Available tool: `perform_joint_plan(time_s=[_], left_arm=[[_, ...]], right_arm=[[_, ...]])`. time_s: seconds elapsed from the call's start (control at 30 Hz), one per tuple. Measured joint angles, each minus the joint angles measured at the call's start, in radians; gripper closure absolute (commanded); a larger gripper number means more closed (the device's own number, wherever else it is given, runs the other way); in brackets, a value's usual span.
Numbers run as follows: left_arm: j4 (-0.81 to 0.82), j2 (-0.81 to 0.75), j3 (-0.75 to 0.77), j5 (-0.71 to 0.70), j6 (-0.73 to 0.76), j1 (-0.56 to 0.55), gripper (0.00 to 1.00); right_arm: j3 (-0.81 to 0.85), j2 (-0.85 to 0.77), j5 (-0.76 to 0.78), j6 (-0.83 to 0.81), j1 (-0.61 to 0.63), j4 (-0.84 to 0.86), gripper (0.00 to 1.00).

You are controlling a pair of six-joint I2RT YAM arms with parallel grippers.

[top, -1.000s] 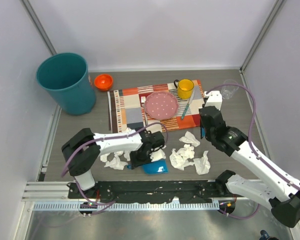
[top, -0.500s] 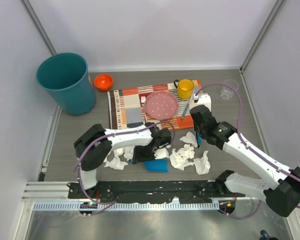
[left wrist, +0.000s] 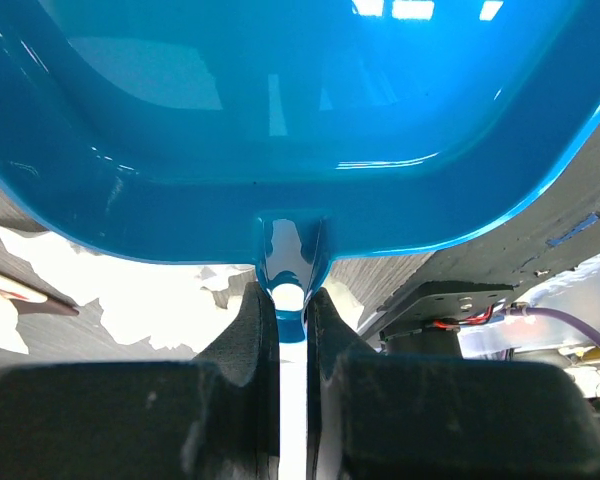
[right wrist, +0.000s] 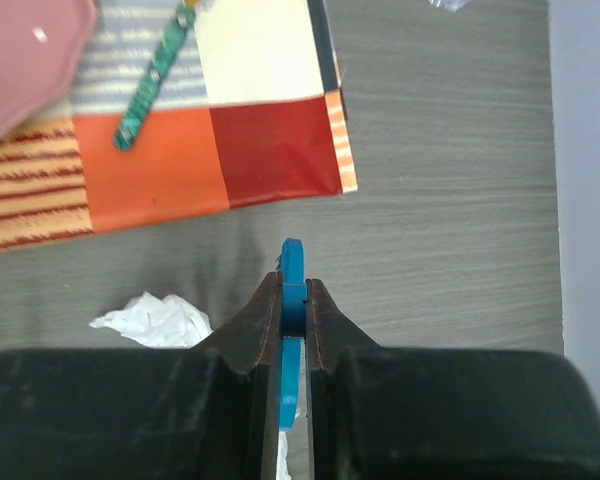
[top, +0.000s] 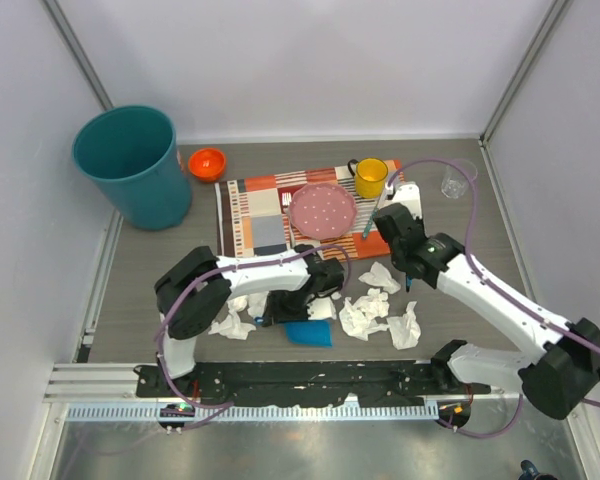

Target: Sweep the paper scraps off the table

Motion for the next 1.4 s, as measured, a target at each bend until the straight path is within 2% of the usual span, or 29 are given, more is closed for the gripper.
perform_joint_plan(time_s=[0.17,0.6,1.03,1.4], left_arm=[[0.000,0.003,0.000,0.002,0.001,0.000,1.00],[0.012,0.004,0.000,0.007,0.000,0.000,1.00],[0.073,0.004,-0.006,0.048,-0.005,0.018,1.00],[0.121,0.004,-0.006,0.059,-0.006,0.064,1.00]], right_arm=[[-0.074,0.067,-0.053,0.017,0.000,0.016,0.99],[-0.185,-0.062,-0.296,0.119,-0.001,0.182,0.99],[-0.183,-0.015,-0.397,0.200,-0.002,0.248,0.99],[-0.167,0.002,-0.480,0.245,0.047,0.293,0.99]])
